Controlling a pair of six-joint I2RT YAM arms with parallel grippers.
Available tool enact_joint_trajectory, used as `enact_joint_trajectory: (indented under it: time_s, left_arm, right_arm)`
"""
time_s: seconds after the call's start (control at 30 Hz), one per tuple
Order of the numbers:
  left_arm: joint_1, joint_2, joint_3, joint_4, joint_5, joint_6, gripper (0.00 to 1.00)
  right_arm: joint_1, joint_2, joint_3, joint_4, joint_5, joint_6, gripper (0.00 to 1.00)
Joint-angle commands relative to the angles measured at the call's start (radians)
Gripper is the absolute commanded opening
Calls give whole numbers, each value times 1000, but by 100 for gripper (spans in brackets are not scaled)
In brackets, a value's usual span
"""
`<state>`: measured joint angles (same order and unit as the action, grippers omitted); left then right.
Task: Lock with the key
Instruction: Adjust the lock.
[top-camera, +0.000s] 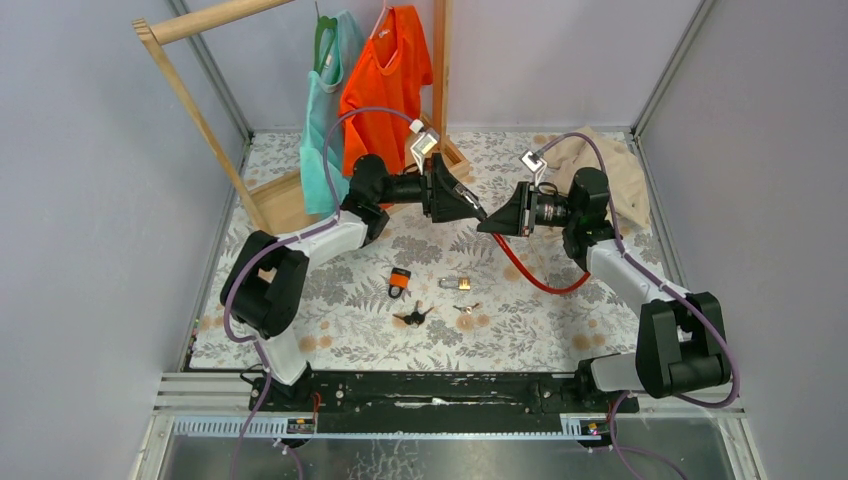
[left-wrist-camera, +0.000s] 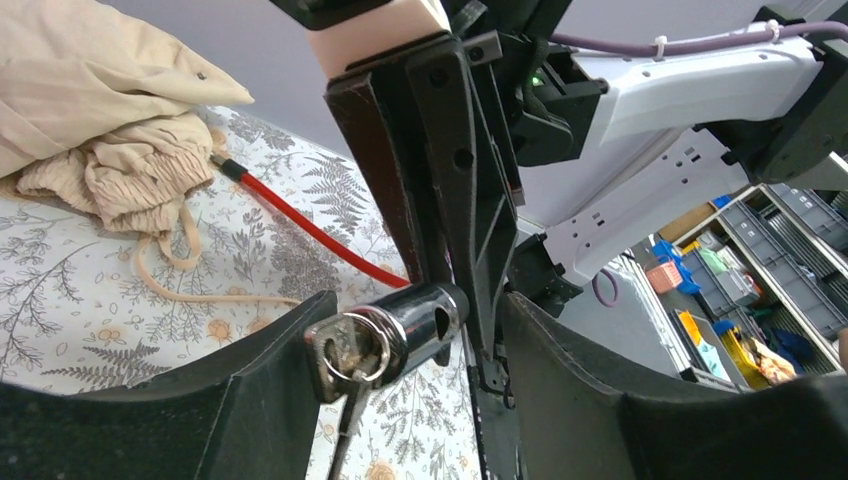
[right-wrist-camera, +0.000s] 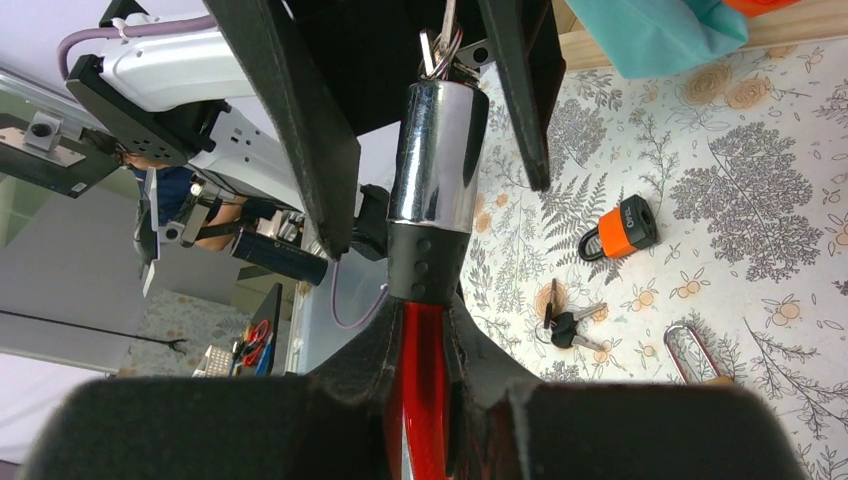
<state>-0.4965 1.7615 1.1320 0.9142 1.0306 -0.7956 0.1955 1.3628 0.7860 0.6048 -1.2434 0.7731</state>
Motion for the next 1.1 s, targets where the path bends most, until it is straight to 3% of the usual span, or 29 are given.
enact_joint_trajectory:
  time_s: [0.0, 0.2, 0.4, 0.63, 0.9, 1.07]
  left_arm:
    - [9, -32, -34, 141, 41, -21, 68]
    - [23, -43, -15, 9, -7, 24, 47]
    - [26, -33, 78, -316, -104, 58, 25]
    - [13, -36, 115, -508, -170, 66, 0]
    - [6, -30, 126, -596, -171, 81, 0]
    - [3, -12, 131, -579, -137, 71, 0]
  right_arm:
    - [9, 7, 30, 50, -27, 36, 0]
    - [9, -6, 25, 37, -37, 0, 0]
    - [9, -28, 64, -203, -12, -235, 1]
    - [10, -32, 108, -380, 46, -409, 14]
    - [10, -51, 152, -463, 116, -527, 38]
    - [10, -42, 161, -431, 102, -511, 46]
